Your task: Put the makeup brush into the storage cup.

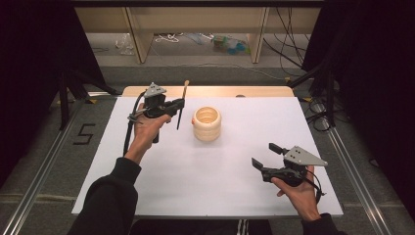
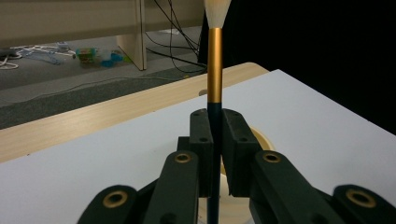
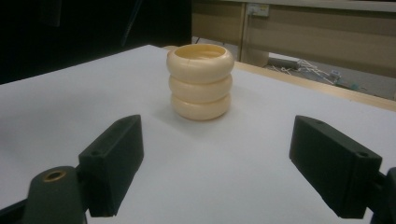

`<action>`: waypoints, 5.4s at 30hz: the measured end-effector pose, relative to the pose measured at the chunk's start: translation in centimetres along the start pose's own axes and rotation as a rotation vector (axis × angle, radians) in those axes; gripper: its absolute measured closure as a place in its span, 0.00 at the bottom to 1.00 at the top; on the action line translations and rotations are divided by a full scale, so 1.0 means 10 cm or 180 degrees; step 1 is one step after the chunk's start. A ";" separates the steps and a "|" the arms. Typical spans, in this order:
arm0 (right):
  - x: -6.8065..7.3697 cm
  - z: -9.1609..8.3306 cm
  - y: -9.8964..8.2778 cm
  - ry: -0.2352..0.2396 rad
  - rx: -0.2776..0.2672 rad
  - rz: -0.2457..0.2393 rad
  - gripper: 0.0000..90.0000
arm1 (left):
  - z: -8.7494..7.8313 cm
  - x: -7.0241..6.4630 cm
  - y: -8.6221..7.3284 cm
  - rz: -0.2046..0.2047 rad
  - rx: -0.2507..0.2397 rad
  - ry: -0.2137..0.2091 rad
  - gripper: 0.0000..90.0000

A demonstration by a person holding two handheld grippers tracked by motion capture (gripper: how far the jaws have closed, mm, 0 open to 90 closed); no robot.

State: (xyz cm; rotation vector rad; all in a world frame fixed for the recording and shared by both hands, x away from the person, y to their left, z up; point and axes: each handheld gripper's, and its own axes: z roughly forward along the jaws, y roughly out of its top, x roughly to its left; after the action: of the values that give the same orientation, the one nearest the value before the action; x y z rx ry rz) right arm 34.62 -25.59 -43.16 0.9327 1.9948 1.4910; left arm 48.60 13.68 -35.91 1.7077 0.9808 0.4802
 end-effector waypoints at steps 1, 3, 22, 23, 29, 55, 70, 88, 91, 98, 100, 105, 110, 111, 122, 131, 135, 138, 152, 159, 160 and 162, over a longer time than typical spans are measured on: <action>0.00 0.00 0.00 0.0001 -0.0004 -0.0004 0.21 | 0.02 -0.01 0.01 0.0006 -0.0014 0.0007 0.92; 0.00 0.00 0.00 -0.0001 -0.0005 -0.0005 0.21 | 0.02 -0.02 0.02 0.0007 -0.0026 0.0005 0.92; 0.00 0.00 0.01 0.0016 -0.0004 -0.0011 0.20 | 0.29 -0.17 0.16 0.0070 -0.0248 0.0000 0.92; 0.00 0.00 0.01 0.0016 -0.0004 -0.0011 0.20 | 0.29 -0.17 0.16 0.0070 -0.0248 0.0000 0.92; 0.00 0.00 0.01 0.0014 -0.0032 -0.0003 0.20 | 0.40 -0.23 0.20 0.0045 -0.0265 -0.0055 0.92; 0.00 0.00 0.01 0.0013 -0.0043 -0.0025 0.20 | 0.67 -0.28 0.20 -0.0042 -0.0375 -0.0011 0.92; 0.00 0.00 0.01 0.0070 -0.0032 0.0007 0.20 | 0.79 -0.28 0.15 -0.0046 -0.0382 -0.0036 0.92; 0.00 0.00 0.01 0.0022 -0.0045 -0.0015 0.20 | 0.86 -0.30 0.02 -0.0063 -0.0369 -0.0042 0.92; 0.00 0.00 0.01 0.0013 -0.0058 -0.0015 0.20 | 0.88 -0.30 0.00 -0.0064 -0.0370 -0.0049 0.92; 0.00 0.00 0.01 0.0021 -0.0049 -0.0007 0.20 | 0.89 -0.31 -0.04 -0.0036 -0.0350 -0.0039 0.92; 0.00 0.00 0.01 0.0023 -0.0047 -0.0015 0.20 | 0.89 -0.30 -0.06 -0.0050 -0.0363 -0.0037 0.92; 0.00 0.00 0.01 0.0023 -0.0052 -0.0014 0.20 | 0.90 -0.30 -0.09 -0.0084 -0.0360 -0.0035 0.92; 0.00 0.00 0.01 0.0024 -0.0049 -0.0013 0.20 | 0.91 -0.29 -0.12 -0.0085 -0.0348 -0.0026 0.92; 0.00 0.00 0.01 0.0023 -0.0047 -0.0014 0.20 | 0.91 -0.29 -0.13 -0.0072 -0.0346 -0.0032 0.92; 0.00 -0.01 0.01 0.0030 -0.0015 -0.0019 0.20 | 0.94 -0.30 -0.21 -0.0080 -0.0300 -0.0037 0.92; 0.00 -0.01 0.01 0.0029 -0.0012 -0.0025 0.20 | 0.96 -0.27 -0.29 -0.0098 -0.0248 -0.0029 0.92; 0.00 0.00 0.01 0.0016 -0.0035 -0.0021 0.20 | 0.96 -0.26 -0.32 -0.0092 -0.0242 -0.0041 0.92; 0.00 -0.02 0.01 0.0023 0.0018 -0.0029 0.20 | 0.97 -0.26 -0.33 -0.0096 -0.0191 -0.0007 0.92; 0.01 0.01 0.01 0.0073 -0.0031 -0.0008 0.21 | 0.98 -0.30 -0.39 -0.0117 0.0022 -0.0036 0.91; 0.00 0.01 0.01 0.0071 -0.0029 -0.0004 0.20 | 0.93 -0.27 -0.35 -0.0159 0.0002 -0.0063 0.82; 0.00 0.01 0.01 0.0069 -0.0037 -0.0012 0.21 | 0.92 -0.28 -0.34 -0.0179 -0.0008 -0.0069 0.77; 0.00 0.01 0.01 0.0069 -0.0030 -0.0006 0.20 | 0.87 -0.27 -0.31 -0.0163 -0.0023 -0.0072 0.71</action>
State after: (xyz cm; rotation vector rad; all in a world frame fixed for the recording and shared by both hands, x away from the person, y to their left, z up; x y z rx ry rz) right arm 34.65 -25.51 -43.13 0.9142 2.0015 1.5144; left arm 52.15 6.67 -41.53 1.6741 1.0030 0.4296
